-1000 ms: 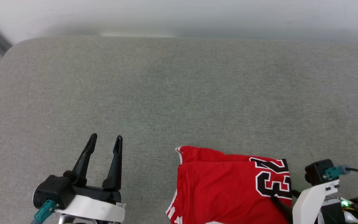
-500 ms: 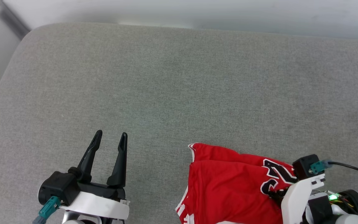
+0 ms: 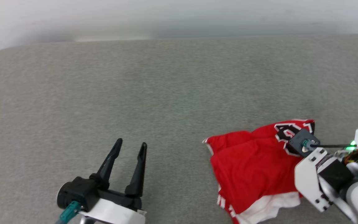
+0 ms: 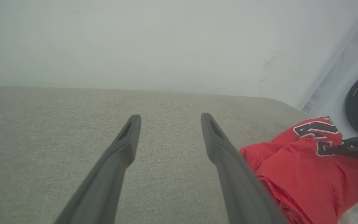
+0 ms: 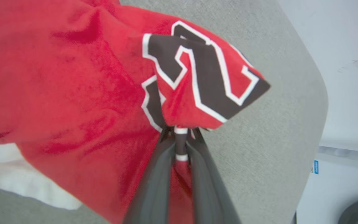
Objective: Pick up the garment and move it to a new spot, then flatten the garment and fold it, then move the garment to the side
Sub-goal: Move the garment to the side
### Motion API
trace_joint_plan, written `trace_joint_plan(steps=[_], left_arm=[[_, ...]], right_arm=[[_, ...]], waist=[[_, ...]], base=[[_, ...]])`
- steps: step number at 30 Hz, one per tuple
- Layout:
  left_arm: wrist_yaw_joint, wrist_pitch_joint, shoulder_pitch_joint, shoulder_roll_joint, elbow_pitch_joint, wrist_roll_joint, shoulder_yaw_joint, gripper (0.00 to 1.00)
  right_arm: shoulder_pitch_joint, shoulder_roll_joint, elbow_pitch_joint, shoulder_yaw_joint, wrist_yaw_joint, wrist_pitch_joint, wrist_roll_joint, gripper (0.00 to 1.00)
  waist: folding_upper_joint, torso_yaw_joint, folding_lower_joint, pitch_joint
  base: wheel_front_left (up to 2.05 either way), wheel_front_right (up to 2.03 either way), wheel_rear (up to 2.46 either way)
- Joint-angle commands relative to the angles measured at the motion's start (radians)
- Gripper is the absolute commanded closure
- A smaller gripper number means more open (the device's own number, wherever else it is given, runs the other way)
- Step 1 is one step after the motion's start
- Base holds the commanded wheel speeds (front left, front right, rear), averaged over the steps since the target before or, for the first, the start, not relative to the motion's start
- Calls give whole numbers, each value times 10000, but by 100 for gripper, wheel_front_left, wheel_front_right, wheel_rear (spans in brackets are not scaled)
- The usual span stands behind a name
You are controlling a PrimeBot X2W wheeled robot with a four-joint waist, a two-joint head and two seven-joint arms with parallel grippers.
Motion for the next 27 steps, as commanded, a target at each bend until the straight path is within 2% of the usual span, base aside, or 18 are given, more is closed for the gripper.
trace_joint_plan(steps=[1, 7, 15, 24, 25, 27], left_arm=[[-7, -22, -213, -5, -37, 31, -223, 0], [-7, -22, -791, -8, -119, 294, -1285, 0], [-7, -21, -1860, 373, -555, 342, -1807, 0], [-7, -22, -2983, 921, -1024, 416, -2090, 0], [-7, -22, -3205, 1097, -1210, 513, -2202, 0], [-7, -22, -3328, 1155, -1357, 535, -2220, 0]], right_arm=[[-432, -471, -138, 241, -11, 66, -34, 100], [-1754, -2069, -62, 869, -11, -37, 113, 100], [-2712, -3231, 957, 716, -14, -1254, 81, 100], [-3050, -3643, 3048, -482, -14, -3115, -3, 100], [-3111, -3746, 3865, -873, -14, -3693, -58, 100], [-3254, -3767, 4296, -1148, -14, -4029, -177, 100]], waist=[[0, -802, 0, 158], [0, -2075, 0, 991], [0, -3274, 0, 2483], [0, -3441, 0, 3664], [0, -3346, 0, 3909], [0, -3290, 0, 4024]], base=[[0, 0, 0], [0, 0, 0], [0, 0, 0], [0, 0, 0], [0, 0, 0], [0, 0, 0]])
